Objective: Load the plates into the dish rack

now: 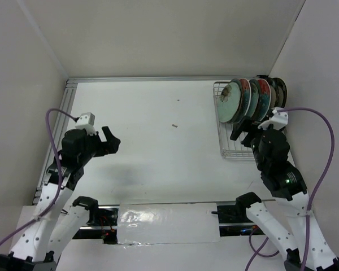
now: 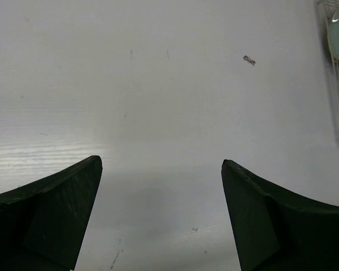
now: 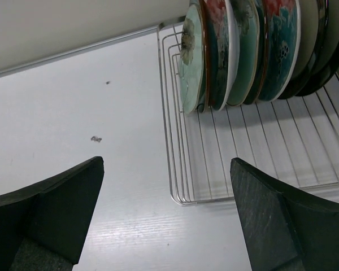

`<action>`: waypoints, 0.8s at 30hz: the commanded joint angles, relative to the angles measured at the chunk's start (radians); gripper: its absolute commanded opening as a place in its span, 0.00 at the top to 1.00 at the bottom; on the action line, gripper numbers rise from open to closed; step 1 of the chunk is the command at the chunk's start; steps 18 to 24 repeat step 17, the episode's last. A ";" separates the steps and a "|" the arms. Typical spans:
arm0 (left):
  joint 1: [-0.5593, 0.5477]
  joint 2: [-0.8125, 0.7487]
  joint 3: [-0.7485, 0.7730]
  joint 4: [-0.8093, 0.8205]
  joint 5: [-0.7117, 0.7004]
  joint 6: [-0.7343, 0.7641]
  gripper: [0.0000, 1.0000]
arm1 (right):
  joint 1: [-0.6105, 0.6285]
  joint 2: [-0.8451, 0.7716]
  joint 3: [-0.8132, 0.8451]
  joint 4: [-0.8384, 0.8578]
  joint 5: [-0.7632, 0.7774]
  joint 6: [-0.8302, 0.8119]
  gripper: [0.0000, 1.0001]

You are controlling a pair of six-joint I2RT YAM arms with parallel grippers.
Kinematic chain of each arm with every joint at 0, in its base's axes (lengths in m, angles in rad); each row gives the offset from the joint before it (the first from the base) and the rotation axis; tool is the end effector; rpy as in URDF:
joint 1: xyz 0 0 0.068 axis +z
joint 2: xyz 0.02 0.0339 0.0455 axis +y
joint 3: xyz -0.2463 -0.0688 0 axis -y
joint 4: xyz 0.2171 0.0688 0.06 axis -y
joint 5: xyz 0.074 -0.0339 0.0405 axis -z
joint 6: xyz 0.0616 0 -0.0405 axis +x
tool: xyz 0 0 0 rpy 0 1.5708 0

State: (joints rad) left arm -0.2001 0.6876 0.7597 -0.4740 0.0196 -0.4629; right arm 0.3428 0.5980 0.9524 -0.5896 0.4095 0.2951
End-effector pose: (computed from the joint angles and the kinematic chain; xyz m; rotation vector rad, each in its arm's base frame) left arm 0.1631 -0.0343 0.2923 -0.2492 1.9848 -0.4492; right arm 0.1270 0.0193 0.3534 0.2467 1.7700 0.0884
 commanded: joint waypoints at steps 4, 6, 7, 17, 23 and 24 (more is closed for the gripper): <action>-0.005 -0.161 -0.048 -0.043 -0.089 0.013 0.00 | 0.007 -0.069 -0.058 -0.039 -0.052 0.042 0.01; -0.015 -0.171 -0.048 -0.043 -0.099 0.003 0.00 | 0.007 -0.083 -0.073 -0.029 -0.061 0.042 0.01; -0.015 -0.171 -0.048 -0.055 -0.110 0.003 0.00 | 0.007 -0.083 -0.084 -0.029 -0.073 0.042 0.01; -0.015 -0.161 -0.048 -0.023 -0.113 0.003 0.00 | 0.007 -0.092 -0.104 -0.010 -0.092 0.032 0.01; -0.015 -0.161 -0.048 -0.023 -0.113 0.003 0.00 | 0.007 -0.092 -0.104 -0.010 -0.092 0.032 0.01; -0.015 -0.161 -0.048 -0.023 -0.113 0.003 0.00 | 0.007 -0.092 -0.104 -0.010 -0.092 0.032 0.01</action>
